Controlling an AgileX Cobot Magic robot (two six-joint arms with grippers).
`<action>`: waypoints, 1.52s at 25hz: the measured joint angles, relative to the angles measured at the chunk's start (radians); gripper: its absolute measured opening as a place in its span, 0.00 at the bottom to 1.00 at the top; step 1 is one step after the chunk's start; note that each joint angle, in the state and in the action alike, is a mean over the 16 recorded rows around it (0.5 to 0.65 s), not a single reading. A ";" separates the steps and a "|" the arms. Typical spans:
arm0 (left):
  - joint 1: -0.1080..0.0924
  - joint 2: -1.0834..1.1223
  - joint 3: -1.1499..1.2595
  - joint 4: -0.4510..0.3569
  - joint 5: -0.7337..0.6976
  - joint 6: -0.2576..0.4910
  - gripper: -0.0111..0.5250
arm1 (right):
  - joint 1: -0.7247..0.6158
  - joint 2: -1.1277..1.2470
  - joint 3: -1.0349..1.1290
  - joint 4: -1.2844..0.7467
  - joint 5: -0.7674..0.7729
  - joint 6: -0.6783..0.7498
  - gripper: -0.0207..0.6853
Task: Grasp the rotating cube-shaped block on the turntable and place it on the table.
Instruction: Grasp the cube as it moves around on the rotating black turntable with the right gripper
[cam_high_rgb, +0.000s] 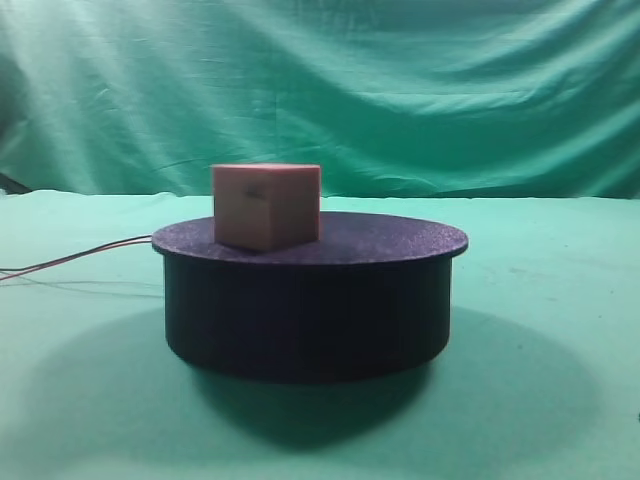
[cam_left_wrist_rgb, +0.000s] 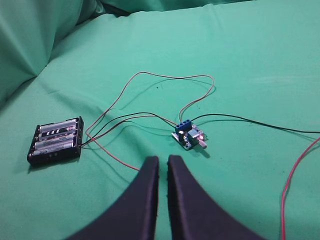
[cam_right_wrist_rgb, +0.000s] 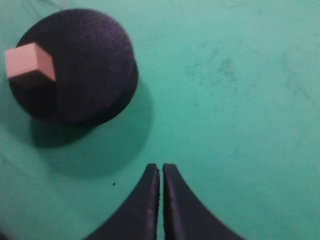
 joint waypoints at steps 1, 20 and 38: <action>0.000 0.000 0.000 0.000 0.000 0.000 0.02 | 0.011 0.023 -0.017 0.002 0.000 0.004 0.28; 0.000 0.000 0.000 0.000 0.000 0.000 0.02 | 0.123 0.334 -0.154 0.056 -0.069 -0.099 0.90; 0.000 0.000 0.000 0.000 0.000 0.000 0.02 | 0.083 0.367 -0.245 -0.139 -0.077 0.085 0.45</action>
